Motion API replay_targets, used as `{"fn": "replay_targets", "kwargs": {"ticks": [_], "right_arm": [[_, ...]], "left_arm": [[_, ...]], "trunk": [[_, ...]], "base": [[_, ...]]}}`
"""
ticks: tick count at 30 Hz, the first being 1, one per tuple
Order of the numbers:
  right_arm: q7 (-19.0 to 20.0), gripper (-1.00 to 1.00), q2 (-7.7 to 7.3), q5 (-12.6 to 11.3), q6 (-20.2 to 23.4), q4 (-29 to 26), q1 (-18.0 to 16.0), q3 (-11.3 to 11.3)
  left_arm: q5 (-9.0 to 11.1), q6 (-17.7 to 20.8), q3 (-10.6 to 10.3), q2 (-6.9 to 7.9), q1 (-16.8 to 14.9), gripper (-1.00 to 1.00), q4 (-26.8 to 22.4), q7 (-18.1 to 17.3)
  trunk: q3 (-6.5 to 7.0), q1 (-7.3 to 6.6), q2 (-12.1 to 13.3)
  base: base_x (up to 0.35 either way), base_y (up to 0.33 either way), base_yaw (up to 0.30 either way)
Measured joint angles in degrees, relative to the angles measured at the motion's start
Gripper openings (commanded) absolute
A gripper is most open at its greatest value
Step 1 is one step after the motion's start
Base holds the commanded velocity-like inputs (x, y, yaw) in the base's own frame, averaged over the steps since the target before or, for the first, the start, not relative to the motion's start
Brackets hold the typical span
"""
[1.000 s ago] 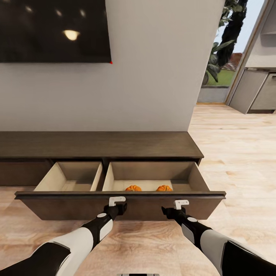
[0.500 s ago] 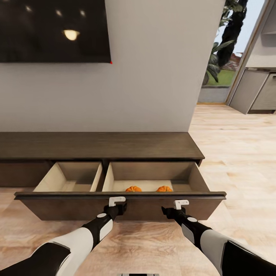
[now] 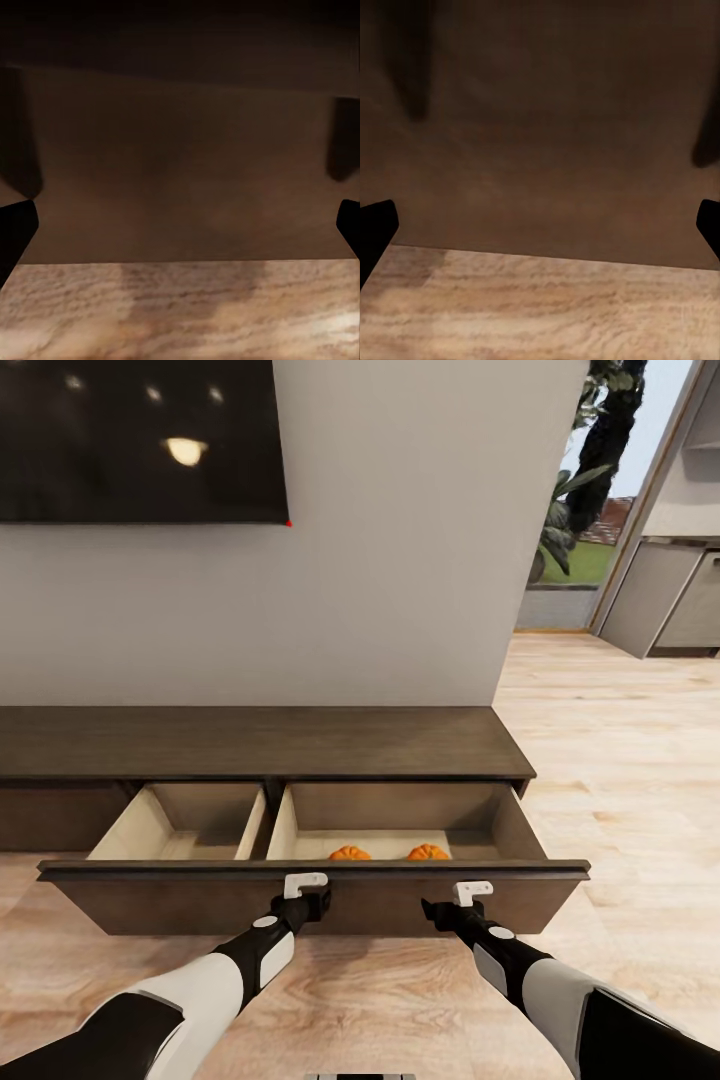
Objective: Place each of the two pumpkins and all three candles from the living room inside a cabinet in the living room (use any cabinet), then make sure every cabinet is closed, and position the cauldron so it is next to a table in the living room.
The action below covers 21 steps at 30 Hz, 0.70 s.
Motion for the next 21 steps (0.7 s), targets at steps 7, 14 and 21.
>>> {"fn": "replay_targets", "kwargs": {"ticks": [7, 14, 21], "right_arm": [[0.0, 1.0, 0.0, 0.02, 0.0, 0.03, 0.01, 0.0], [0.0, 1.0, 0.0, -0.01, 0.0, 0.01, 0.01, 0.0], [0.0, 1.0, 0.0, -0.02, -0.08, 0.03, 0.0, 0.0]], "left_arm": [[0.04, 0.0, 0.2, 0.0, 0.01, 1.0, 0.04, 0.01], [0.04, 0.01, 0.2, 0.0, 0.01, 1.0, 0.04, 0.01], [-0.04, 0.0, -0.22, 0.0, -0.02, 1.0, -0.04, 0.02]], "trunk": [[0.0, -0.03, 0.0], [0.0, -0.03, 0.0], [0.0, 0.0, 0.0]], "base": [[0.279, 0.0, 0.0], [0.326, 0.0, 0.0], [0.203, 0.0, 0.0]]}}
